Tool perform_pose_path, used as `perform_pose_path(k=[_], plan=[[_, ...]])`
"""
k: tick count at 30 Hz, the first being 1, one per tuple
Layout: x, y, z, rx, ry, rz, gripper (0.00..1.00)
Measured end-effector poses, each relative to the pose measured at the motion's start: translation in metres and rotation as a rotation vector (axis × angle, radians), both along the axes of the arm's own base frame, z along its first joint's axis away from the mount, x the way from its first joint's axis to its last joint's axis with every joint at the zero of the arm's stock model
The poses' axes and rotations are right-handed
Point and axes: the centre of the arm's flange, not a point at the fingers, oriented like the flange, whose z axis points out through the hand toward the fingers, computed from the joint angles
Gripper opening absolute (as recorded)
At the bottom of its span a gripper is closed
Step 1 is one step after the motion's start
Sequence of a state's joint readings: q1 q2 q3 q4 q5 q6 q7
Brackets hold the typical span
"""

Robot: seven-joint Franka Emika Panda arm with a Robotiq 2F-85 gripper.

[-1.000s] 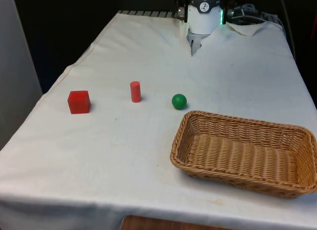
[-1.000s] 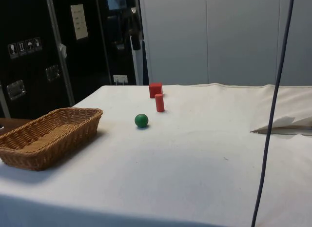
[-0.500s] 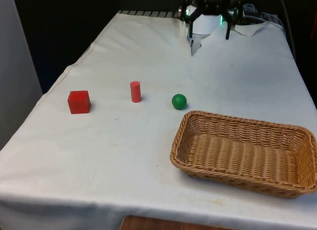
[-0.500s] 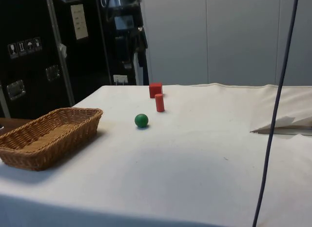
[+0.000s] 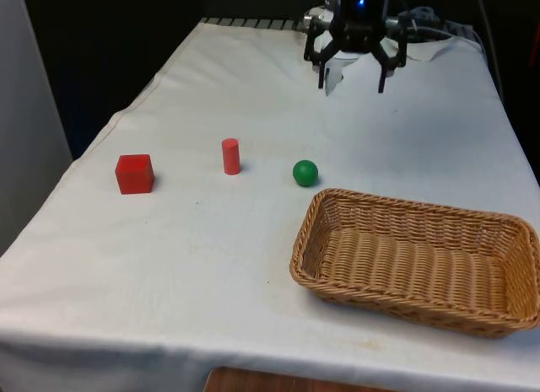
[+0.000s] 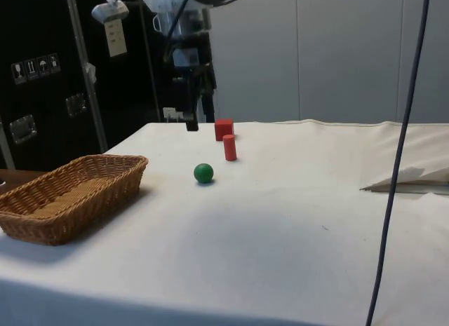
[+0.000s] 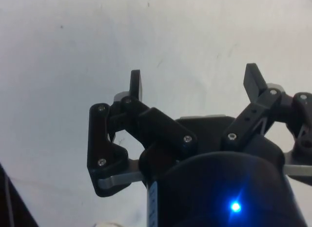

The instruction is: Pick up the object to the left of the cylinder and place it into the basket.

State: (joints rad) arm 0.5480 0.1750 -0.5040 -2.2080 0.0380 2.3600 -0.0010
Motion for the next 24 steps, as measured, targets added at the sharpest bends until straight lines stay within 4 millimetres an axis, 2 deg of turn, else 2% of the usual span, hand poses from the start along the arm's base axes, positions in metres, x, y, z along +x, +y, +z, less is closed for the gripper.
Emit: perform_pose_path(k=[24], plan=[[0.017, -0.04, -0.056, -0.043, -0.055, -0.019, 1.0]])
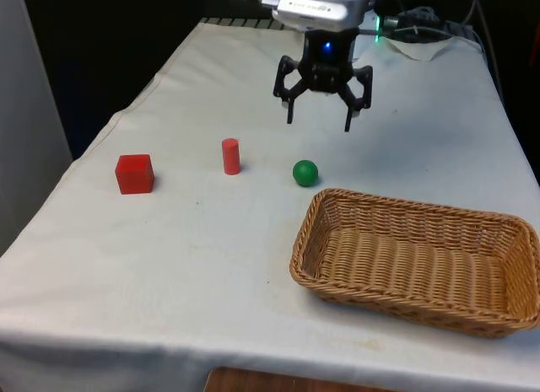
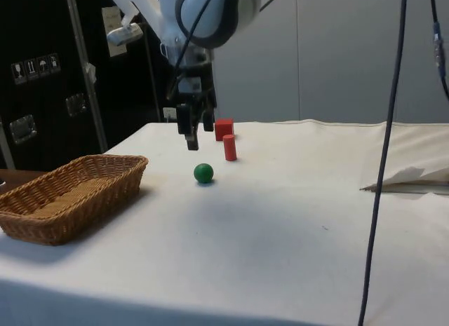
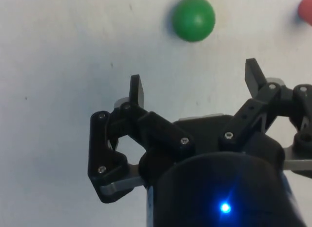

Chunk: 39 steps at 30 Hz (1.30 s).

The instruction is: Pick up the object to the left of the cylinder and place it into the basket.

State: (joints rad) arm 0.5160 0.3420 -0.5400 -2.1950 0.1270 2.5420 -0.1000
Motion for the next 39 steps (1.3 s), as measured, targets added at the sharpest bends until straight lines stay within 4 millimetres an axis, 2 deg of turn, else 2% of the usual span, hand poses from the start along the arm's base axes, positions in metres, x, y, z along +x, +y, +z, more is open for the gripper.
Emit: perform_pose_path(k=[23, 39], plan=[[0.003, -0.004, -0.047, 0.005, -0.055, -0.023, 1.0], [0.004, -0.017, -0.065, -0.006, -0.039, -0.021, 1.0]])
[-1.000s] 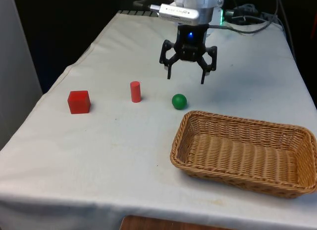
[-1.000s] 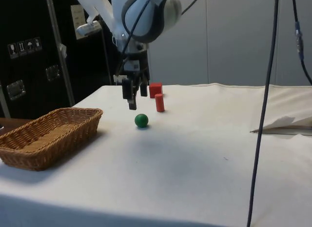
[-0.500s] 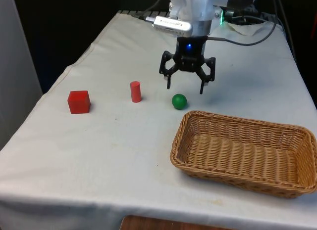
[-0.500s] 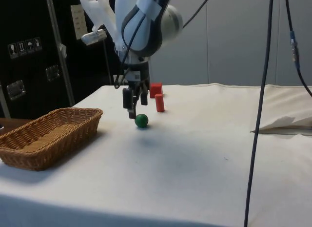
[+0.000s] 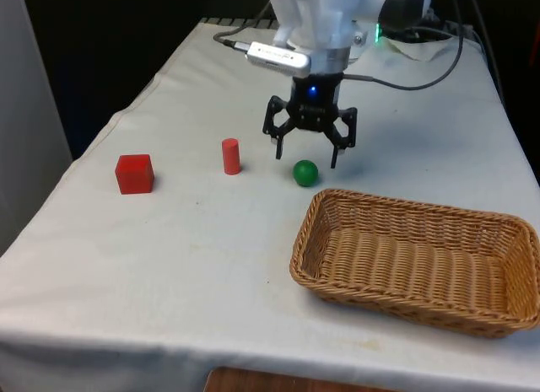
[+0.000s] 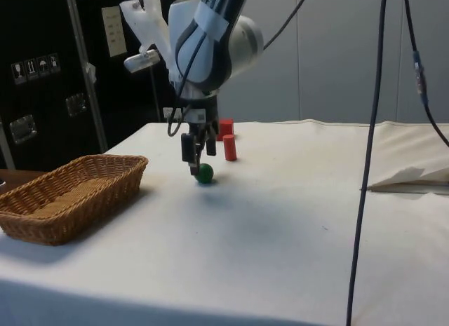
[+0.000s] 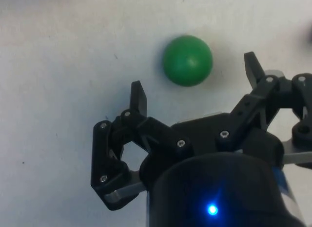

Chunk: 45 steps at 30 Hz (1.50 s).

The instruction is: Pick up the object to the left of the cylinder and place it into the basket.

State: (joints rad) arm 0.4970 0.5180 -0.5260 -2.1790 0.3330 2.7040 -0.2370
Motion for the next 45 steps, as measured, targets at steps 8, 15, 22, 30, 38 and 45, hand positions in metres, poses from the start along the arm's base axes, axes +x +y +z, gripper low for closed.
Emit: perform_pose_path(k=[8, 15, 22, 30, 38, 45], plan=[[0.004, -0.002, -0.009, 0.014, -0.008, 0.002, 1.0], [0.004, -0.002, -0.018, 0.025, -0.007, -0.001, 1.0], [0.004, -0.003, -0.019, 0.025, -0.006, -0.001, 1.0], [0.004, -0.003, -0.019, 0.025, -0.006, -0.001, 0.45], [0.004, -0.002, -0.019, 0.025, -0.005, 0.0, 0.0], [0.006, -0.003, -0.018, 0.025, -0.01, -0.001, 0.0]])
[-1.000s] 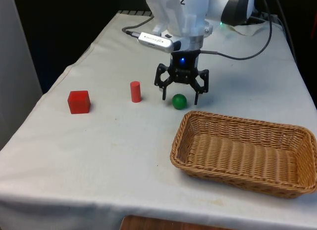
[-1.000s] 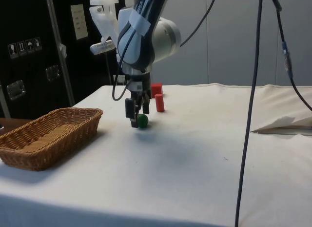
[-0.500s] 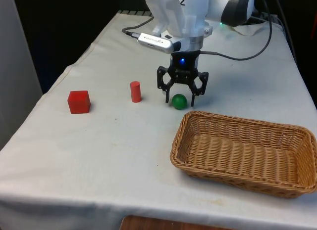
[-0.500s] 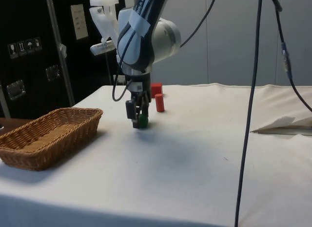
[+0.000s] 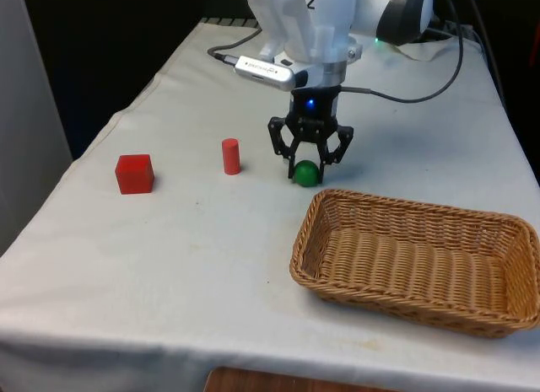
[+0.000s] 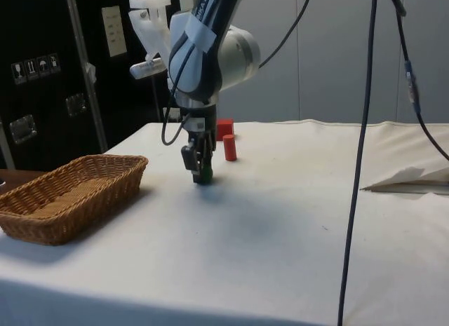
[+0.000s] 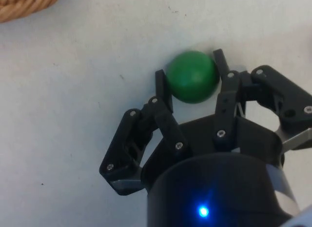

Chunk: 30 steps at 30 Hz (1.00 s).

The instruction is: Pick up the object to the left of the cylinder and place it into the basket.

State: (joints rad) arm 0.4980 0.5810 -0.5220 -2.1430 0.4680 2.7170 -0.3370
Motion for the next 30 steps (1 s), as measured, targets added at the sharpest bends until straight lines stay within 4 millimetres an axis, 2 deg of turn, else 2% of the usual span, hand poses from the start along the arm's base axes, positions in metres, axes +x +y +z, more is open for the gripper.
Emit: perform_pose_path(k=[9, 20, 30], plan=[[0.009, -0.002, 0.024, 0.025, -0.016, 0.005, 0.0], [0.022, -0.001, 0.041, 0.041, -0.026, 0.013, 0.0], [0.042, 0.002, 0.063, 0.058, -0.038, 0.025, 0.0]])
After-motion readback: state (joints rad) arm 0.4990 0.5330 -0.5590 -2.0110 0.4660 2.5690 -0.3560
